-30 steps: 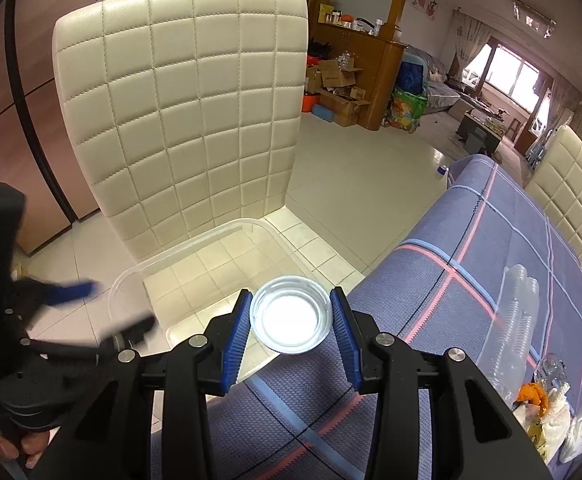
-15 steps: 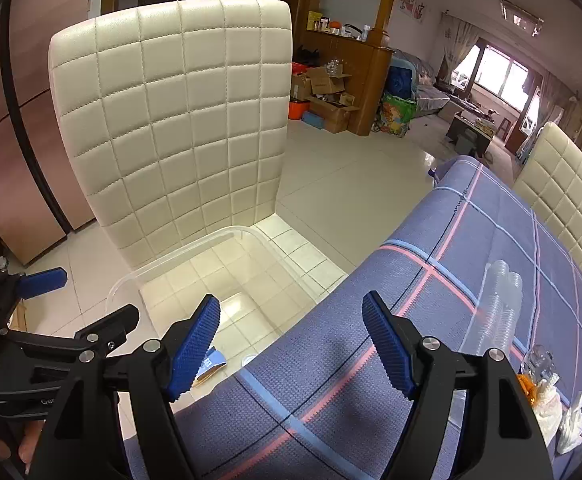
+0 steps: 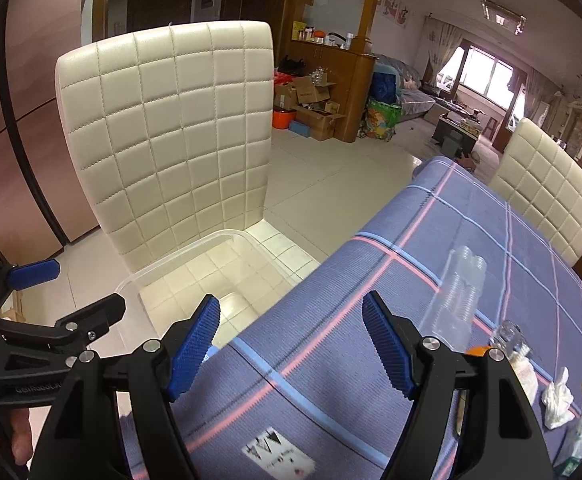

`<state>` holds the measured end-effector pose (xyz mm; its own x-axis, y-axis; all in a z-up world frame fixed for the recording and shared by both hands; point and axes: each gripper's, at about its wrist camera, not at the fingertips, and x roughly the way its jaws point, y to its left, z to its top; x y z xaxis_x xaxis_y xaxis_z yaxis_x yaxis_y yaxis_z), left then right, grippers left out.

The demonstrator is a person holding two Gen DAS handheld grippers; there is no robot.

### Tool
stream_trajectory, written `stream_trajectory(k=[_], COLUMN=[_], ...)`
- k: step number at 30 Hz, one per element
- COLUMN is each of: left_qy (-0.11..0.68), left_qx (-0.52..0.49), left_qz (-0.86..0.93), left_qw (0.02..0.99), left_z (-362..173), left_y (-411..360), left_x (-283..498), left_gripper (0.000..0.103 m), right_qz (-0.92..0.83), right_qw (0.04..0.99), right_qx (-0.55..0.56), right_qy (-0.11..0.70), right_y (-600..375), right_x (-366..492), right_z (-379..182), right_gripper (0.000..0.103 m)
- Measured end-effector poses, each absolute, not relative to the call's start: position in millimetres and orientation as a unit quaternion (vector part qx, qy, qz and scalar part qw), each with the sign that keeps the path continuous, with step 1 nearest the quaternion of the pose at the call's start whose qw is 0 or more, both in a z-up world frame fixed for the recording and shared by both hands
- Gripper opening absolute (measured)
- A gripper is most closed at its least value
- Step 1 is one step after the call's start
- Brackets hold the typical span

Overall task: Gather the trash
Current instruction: 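Grasp the blue crumpled wrapper with the left gripper while the right grasps the milk carton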

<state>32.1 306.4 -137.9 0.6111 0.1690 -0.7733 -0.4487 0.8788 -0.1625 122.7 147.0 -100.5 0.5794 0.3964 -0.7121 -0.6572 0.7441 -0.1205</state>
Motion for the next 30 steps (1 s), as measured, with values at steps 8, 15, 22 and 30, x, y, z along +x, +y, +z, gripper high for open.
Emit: stream_trajectory(k=[8,15,22,30], left_qy=[0.394,0.400,0.419,0.436], left_qx=[-0.168,-0.132,-0.101,-0.057], left_qz=[0.137,0.073,0.010,-0.090], left_qw=[0.893,0.904,0.902,0.893], left_z=[-116,-107,-111,-116], left_y=[263,196,125,29], left_x=[28,36,53,75], left_gripper=[0.099,0.099,0.099,0.099], right_qz=[0.254,0.183,0.098,0.020], right_qw=[0.885,0.901,0.913,0.921], right_qx=[-0.157,-0.124,-0.072,-0.048], right_qy=[0.356,0.374,0.389,0.387], right_y=[81,-9,-105,-188], right_x=[112,103,104,109], right_z=[-93,-100,-106,-109], right_gripper=[0.072,0.072,0.072,0.072])
